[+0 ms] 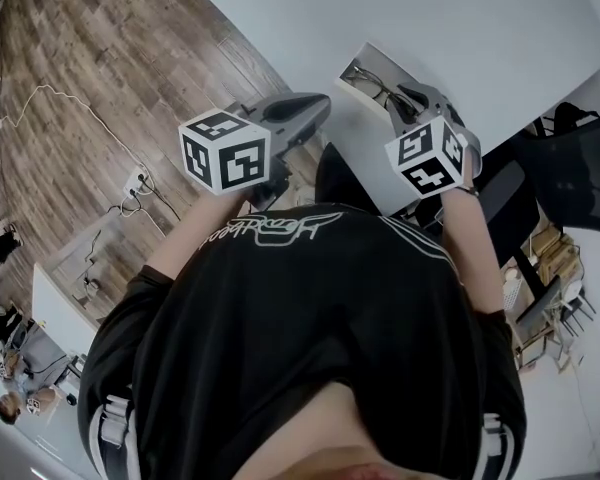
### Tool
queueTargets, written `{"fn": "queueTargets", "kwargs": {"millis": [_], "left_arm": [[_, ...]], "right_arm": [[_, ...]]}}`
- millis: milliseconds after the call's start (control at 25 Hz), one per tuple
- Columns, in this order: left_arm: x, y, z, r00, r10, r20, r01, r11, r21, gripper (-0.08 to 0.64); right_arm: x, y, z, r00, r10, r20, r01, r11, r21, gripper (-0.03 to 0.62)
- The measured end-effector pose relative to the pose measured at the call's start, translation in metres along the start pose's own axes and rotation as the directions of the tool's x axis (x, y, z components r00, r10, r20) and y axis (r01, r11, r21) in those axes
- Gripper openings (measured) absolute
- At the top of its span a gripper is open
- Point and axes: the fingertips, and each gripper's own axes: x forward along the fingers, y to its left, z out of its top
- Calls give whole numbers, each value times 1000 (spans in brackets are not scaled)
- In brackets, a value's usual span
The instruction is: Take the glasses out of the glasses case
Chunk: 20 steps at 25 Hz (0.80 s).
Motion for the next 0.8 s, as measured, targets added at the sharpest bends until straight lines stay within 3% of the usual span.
{"fn": "queueTargets", "kwargs": {"millis": [520, 800], "left_arm": [[-4, -1, -3, 1000, 15, 7, -15, 1000, -2, 6], [-4, -3, -8, 1000, 13, 2, -13, 1000, -6, 8]], "right_arm": [[4, 1, -3, 997, -37, -63, 29, 991, -132, 35], [5, 2, -4, 997, -44, -66, 35, 990, -137, 26]]}}
